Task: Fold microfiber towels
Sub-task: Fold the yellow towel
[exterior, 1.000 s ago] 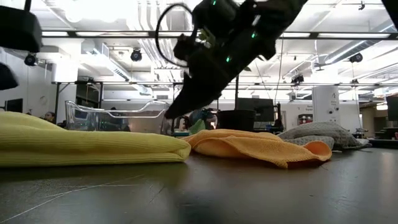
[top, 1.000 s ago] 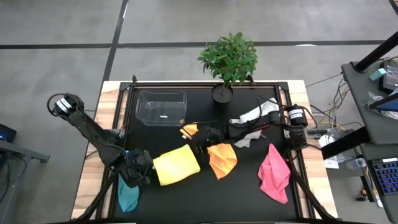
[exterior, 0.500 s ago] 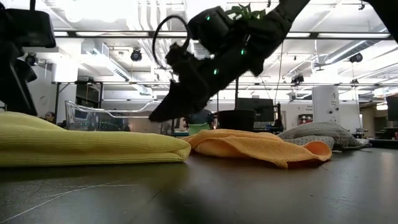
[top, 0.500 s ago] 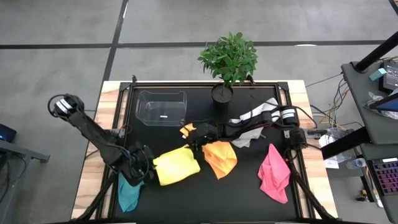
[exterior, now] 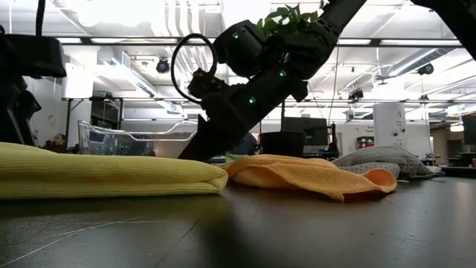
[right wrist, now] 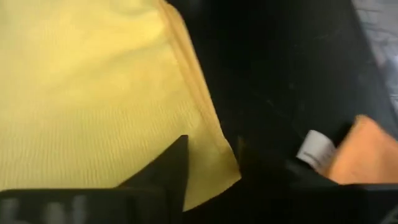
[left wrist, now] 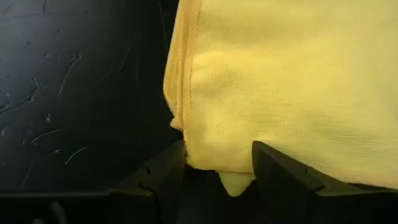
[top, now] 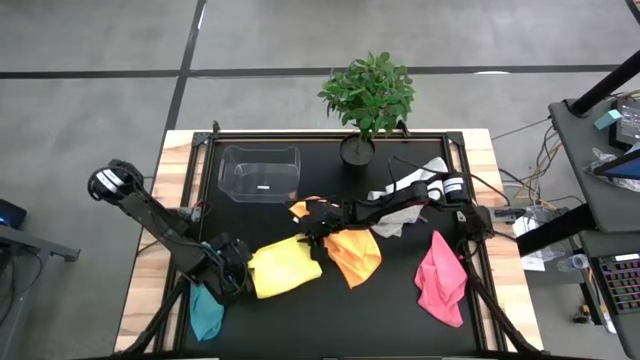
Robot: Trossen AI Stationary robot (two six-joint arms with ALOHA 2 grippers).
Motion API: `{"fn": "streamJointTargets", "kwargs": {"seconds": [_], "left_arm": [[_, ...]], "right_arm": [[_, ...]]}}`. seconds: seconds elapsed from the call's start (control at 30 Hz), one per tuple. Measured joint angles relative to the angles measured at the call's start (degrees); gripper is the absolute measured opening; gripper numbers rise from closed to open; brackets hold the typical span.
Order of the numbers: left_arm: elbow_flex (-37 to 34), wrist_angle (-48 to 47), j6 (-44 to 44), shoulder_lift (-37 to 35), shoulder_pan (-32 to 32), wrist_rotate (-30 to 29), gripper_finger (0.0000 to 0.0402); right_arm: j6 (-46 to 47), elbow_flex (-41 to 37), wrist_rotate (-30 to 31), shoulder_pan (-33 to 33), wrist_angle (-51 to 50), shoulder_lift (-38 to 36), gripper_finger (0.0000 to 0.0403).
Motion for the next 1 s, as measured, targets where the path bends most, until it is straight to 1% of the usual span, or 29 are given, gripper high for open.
{"fn": "streamJointTargets", "kwargs": {"seconds": [0.1,0.17,0.2,0.3,0.37,0.5,0.57,0.67,0.73,0.9,1.0], "left_arm": [[0.0,-0.2,1.0,1.1,0.0,-0.1,0.0135],[0.0,-0.9,1.3,1.7,0.0,-0.5,0.0106],[0.0,-1.0,1.6,2.0,0.0,-0.9,0.0089],[0.3,-2.4,3.2,2.0,0.0,-2.6,0.0028],[1.1,-5.6,4.0,1.3,0.0,-3.0,0.0008],[3.4,-14.1,4.0,-0.9,0.0,-3.3,0.0008],[3.8,-16.0,3.9,-1.6,0.0,-5.3,0.0003],[3.8,-16.0,3.9,-2.3,0.0,-9.3,0.0002],[3.8,-15.9,3.9,-2.2,0.0,-10.6,0.0001],[2.7,-13.6,3.8,-0.9,0.2,-12.3,0.0],[1.6,-11.6,3.8,0.5,0.9,-14.0,0.0]], "right_arm": [[-0.6,0.0,-1.1,0.0,-0.3,0.0,0.0069],[-1.0,0.0,-1.1,0.1,-0.3,0.0,0.003],[-1.4,0.0,-1.1,0.1,-0.4,0.0,0.002],[-1.6,0.0,-1.1,0.4,-1.2,-0.3,0.0014],[-2.1,0.0,-1.1,0.9,-2.5,-1.0,0.0011],[-2.8,0.0,0.6,2.0,-4.7,-3.1,0.0009],[-3.7,0.0,2.6,2.7,-5.9,-4.0,0.0009],[-4.8,-0.1,6.7,3.6,-7.8,-4.8,0.0009],[-4.9,-0.1,8.9,3.9,-8.5,-5.0,0.0009],[-4.6,-0.2,11.6,4.2,-9.9,-4.9,0.0009],[-4.0,-0.3,12.0,4.2,-9.9,-4.8,0.0009]]}}
